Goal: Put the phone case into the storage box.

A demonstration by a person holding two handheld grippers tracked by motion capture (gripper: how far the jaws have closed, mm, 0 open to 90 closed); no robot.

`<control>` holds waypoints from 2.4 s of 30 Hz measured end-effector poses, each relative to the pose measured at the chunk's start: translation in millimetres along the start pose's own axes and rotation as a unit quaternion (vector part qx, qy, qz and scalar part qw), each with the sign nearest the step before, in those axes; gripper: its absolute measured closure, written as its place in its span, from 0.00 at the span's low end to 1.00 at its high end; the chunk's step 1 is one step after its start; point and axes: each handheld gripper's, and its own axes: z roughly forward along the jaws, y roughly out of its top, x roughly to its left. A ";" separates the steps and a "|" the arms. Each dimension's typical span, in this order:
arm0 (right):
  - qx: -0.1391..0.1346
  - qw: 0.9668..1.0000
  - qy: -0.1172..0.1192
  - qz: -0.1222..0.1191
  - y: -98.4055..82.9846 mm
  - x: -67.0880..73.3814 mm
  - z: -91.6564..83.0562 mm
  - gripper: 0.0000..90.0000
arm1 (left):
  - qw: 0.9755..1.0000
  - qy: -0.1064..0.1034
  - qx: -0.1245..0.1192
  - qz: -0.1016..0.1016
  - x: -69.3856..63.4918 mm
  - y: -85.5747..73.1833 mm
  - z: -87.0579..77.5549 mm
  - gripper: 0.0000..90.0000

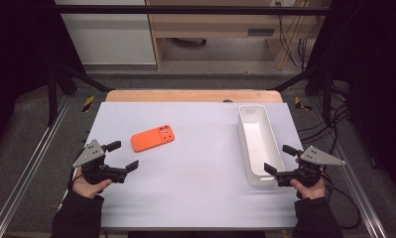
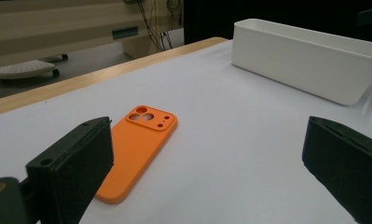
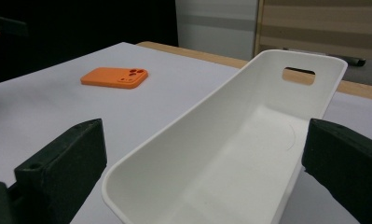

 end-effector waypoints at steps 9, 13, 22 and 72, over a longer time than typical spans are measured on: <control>0.000 1.000 0.000 -0.002 0.4 0.0 -1.1 0.00 | 1.000 0.002 0.004 0.001 -0.7 1.2 0.8 0.02; 0.000 1.000 -0.002 -0.003 0.7 -0.2 -1.5 0.00 | 1.000 0.004 0.006 0.002 -0.8 3.0 1.1 0.02; 0.001 1.000 0.000 -0.005 1.1 0.6 -0.8 0.00 | 1.000 0.013 0.018 0.004 -2.3 9.6 4.8 0.02; 0.001 1.000 -0.006 -0.007 2.1 -0.1 -2.1 0.00 | 0.992 0.066 0.109 -0.023 41.8 38.5 62.5 0.06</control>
